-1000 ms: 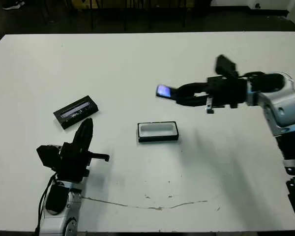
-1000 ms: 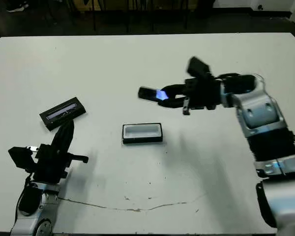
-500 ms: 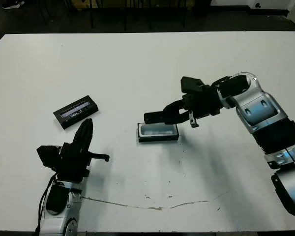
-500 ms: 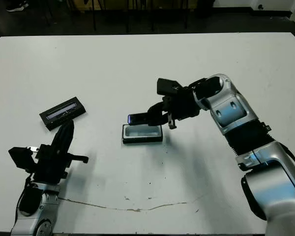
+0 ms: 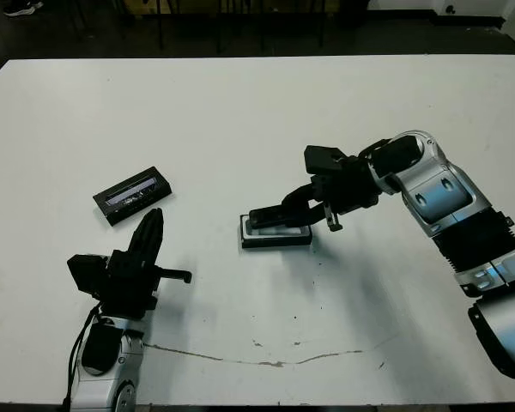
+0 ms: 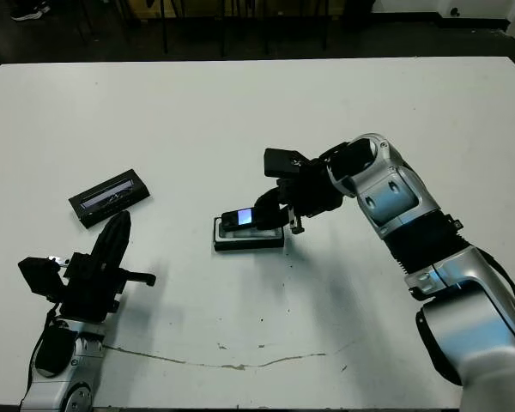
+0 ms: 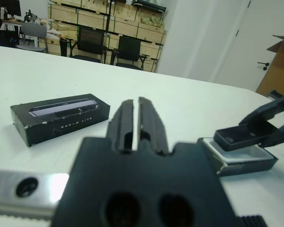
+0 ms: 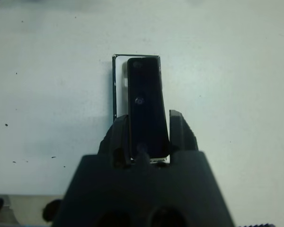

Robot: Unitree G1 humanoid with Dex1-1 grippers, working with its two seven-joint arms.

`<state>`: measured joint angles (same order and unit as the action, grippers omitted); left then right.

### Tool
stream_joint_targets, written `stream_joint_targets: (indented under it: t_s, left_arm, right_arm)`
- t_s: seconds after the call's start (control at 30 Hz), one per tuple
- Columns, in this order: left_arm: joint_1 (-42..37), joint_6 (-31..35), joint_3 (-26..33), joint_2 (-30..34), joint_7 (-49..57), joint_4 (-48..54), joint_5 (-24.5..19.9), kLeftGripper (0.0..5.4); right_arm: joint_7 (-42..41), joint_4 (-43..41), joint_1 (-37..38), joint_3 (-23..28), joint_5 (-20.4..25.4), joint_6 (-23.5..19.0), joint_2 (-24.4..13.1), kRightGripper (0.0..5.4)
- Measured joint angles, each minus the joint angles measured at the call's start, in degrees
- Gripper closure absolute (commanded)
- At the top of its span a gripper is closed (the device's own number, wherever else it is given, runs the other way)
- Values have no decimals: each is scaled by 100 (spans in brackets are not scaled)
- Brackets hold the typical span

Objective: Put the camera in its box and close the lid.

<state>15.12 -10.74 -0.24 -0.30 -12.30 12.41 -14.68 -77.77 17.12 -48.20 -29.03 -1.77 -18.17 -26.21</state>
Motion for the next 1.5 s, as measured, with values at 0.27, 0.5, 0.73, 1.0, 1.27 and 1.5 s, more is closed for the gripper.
stream_joint_targets:
  t_s: [0.27, 0.5, 0.73, 1.0, 1.27, 1.5]
  left_arm:
    - [7, 0, -12, -13, 8, -1, -9, 540]
    - [19, 0, -40, -17, 56, -1, 33, 540]
    - [29, -35, -64, -31, 105, -3, 41, 540]
    - [46, -49, -86, -31, 102, -4, 4, 540]
    - [73, -53, -100, -43, 127, -3, 17, 540]
    - [78, -43, -100, -52, 127, -2, -12, 540]
  right_arm:
    - [-10, 7, 1, -117, -119, -32, 9, 471]
    - [-10, 134, 1, -181, -210, -26, 86, 471]
    - [-13, 128, -1, -232, -299, -9, 111, 471]
    - [2, 119, -72, -339, -456, -120, 231, 471]
    - [43, 186, -82, -339, -511, -28, 341, 471]
    - [64, 247, -77, -325, -545, 130, 352, 471]
